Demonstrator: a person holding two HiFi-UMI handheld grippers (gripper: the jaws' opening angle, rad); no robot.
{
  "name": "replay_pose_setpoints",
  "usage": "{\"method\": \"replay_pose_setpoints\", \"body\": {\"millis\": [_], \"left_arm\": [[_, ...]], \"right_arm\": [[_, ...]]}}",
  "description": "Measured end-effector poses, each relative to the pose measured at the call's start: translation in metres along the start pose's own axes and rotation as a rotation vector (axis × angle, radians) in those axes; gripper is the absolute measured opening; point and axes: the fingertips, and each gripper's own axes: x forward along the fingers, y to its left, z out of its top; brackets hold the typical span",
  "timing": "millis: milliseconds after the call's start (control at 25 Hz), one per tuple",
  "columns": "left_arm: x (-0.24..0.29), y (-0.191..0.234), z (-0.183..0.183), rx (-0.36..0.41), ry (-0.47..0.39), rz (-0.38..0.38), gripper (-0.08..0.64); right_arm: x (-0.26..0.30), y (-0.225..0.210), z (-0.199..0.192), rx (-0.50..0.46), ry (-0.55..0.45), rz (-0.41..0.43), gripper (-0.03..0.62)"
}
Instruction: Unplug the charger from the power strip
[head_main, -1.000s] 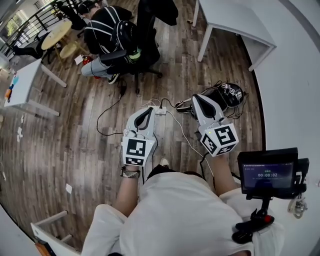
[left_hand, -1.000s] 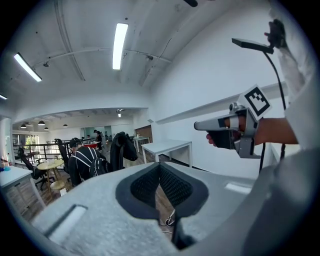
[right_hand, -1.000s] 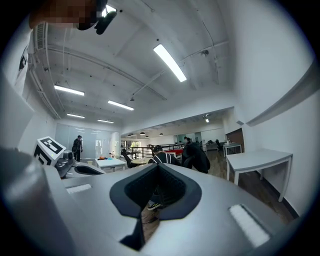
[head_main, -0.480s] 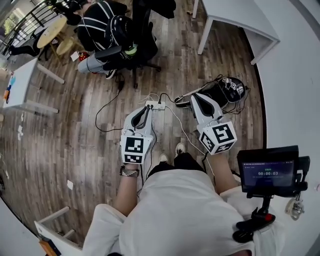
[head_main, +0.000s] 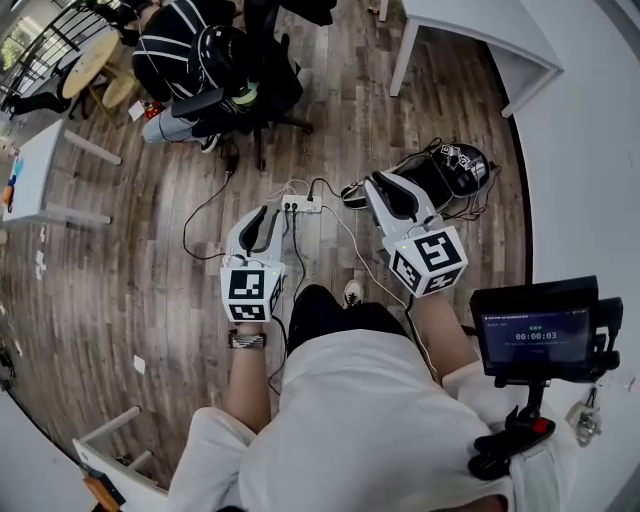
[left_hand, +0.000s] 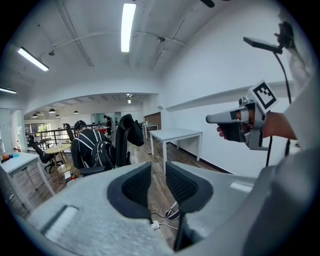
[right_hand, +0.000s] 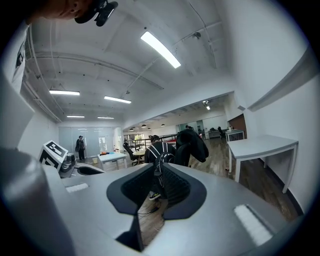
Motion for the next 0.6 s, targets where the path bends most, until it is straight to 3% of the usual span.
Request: {"method": "replay_pose_setpoints", "body": {"millis": [160,600], "left_arm": [[0.032,0.027,-0.016,-0.034,0.043,0.013,0.097],[0.037,0.015,-0.042,-0.038,0.081,-0.035,0.12]], "right_arm": [[0.04,-0.019,-0.016,0.021,0.044,0.016,0.072],[0.036,-0.027,-0.041,0.059,0.1,-0.017,0.098]]}}
